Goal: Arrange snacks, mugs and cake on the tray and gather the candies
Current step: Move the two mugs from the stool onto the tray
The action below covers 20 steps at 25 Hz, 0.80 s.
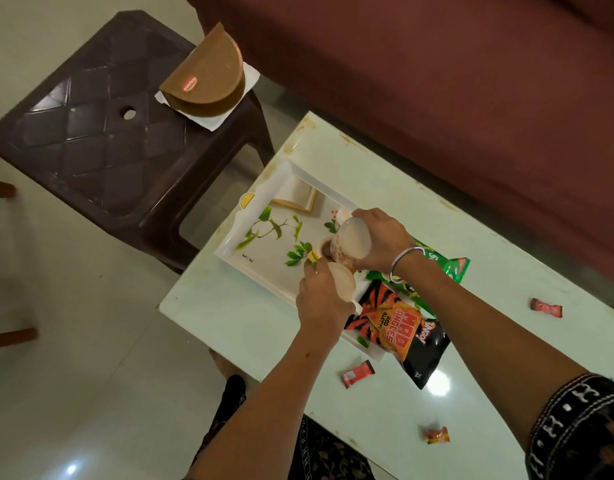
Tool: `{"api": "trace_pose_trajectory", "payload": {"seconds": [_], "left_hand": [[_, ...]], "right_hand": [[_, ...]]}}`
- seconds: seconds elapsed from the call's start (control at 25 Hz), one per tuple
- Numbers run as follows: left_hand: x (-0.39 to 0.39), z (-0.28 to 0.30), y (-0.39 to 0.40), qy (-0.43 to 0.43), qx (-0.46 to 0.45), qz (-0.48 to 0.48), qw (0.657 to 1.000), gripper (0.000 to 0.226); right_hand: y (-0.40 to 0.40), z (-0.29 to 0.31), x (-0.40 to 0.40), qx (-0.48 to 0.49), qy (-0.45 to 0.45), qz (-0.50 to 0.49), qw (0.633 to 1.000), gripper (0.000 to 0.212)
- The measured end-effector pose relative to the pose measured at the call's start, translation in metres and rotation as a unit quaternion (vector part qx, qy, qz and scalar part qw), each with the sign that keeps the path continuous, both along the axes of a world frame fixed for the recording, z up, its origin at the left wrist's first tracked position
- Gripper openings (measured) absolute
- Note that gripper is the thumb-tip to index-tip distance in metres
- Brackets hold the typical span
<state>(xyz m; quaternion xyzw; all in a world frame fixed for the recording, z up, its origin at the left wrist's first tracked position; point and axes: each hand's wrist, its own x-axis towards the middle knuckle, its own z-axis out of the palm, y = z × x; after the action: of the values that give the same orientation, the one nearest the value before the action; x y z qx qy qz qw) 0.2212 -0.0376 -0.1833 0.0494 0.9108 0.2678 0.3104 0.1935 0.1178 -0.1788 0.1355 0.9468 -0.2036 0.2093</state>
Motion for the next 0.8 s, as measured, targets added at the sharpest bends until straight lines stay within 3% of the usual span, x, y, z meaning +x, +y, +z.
{"api": "trace_pose_trajectory", "payload": {"seconds": [0.6, 0.8], "left_hand": [[0.004, -0.014, 0.000, 0.026, -0.010, -0.010, 1.000, 0.090], [0.004, -0.010, 0.000, 0.019, -0.023, -0.022, 0.999, 0.105]], "right_hand": [[-0.003, -0.014, 0.003, -0.015, 0.028, -0.017, 0.999, 0.092], [-0.004, -0.012, 0.006, -0.029, 0.016, -0.024, 0.999, 0.101]]}}
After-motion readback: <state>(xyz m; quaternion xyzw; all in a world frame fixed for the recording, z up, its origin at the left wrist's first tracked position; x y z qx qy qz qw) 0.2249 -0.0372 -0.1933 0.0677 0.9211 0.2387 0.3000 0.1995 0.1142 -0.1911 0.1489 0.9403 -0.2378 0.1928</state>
